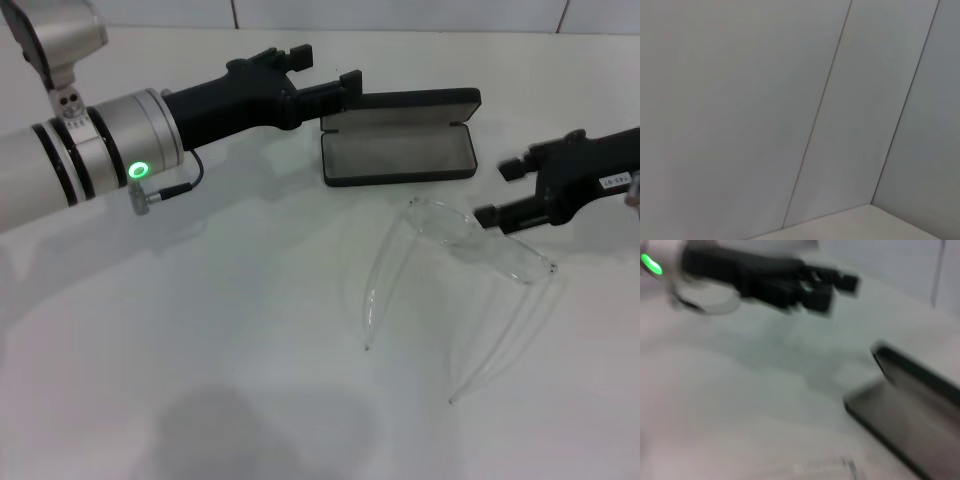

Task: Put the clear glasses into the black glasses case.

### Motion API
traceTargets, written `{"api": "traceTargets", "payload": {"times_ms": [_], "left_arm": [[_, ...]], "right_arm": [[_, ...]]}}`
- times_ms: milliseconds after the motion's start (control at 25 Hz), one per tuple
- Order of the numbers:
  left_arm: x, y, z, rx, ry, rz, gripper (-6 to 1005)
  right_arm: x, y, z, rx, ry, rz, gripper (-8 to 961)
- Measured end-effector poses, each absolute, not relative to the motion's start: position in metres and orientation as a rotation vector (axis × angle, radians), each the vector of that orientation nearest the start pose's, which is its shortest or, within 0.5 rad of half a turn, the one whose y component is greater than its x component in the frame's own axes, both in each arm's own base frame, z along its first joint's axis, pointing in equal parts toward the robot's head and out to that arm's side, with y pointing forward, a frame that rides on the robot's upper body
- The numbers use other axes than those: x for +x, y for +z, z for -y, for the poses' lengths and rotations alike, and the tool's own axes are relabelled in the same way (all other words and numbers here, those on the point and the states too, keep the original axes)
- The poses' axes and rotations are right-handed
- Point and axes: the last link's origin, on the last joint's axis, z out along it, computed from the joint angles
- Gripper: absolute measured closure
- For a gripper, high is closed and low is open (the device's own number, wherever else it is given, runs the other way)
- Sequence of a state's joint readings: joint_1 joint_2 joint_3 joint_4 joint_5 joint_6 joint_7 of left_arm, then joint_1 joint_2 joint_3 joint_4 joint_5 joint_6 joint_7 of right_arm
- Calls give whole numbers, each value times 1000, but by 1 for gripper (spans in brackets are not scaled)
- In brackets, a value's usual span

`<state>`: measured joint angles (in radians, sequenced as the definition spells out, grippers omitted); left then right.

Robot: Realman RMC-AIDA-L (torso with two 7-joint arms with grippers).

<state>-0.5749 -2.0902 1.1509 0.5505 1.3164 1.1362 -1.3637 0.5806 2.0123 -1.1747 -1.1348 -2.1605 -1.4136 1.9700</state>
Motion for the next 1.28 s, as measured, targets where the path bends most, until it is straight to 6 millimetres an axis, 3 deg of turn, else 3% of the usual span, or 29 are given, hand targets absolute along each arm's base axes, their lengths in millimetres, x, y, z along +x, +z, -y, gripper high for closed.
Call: {"api": "traceTargets", "payload": {"times_ms": [120,320,400,640,840,960,1080,1280], "left_arm": [[-215,-35,-380,-2421,-949,746,106],[-218,-38,-377,-2427,-943,779,108],[-219,-39,-376,-2427,-941,787,108],[-227,-37,-373,-2385,-961,823,110],[-229,-37,-372,-2377,-958,835,111],[-230,-38,-371,-2376,-956,841,112],[-230,-38,-371,-2382,-951,827,112],[-227,-39,-368,-2408,-960,786,114]], "right_arm": [[185,16,-388,-2763,-164,-587,171],[175,-6,-395,-2777,-333,-556,204],[174,-9,-396,-2779,-345,-548,212],[174,-28,-397,-2777,-409,-480,386],[172,-34,-396,-2783,-434,-428,466],[172,-34,-395,-2780,-431,-400,514],[174,-28,-396,-2780,-414,-410,651],[188,-2,-392,-2775,-261,-467,807]]}}
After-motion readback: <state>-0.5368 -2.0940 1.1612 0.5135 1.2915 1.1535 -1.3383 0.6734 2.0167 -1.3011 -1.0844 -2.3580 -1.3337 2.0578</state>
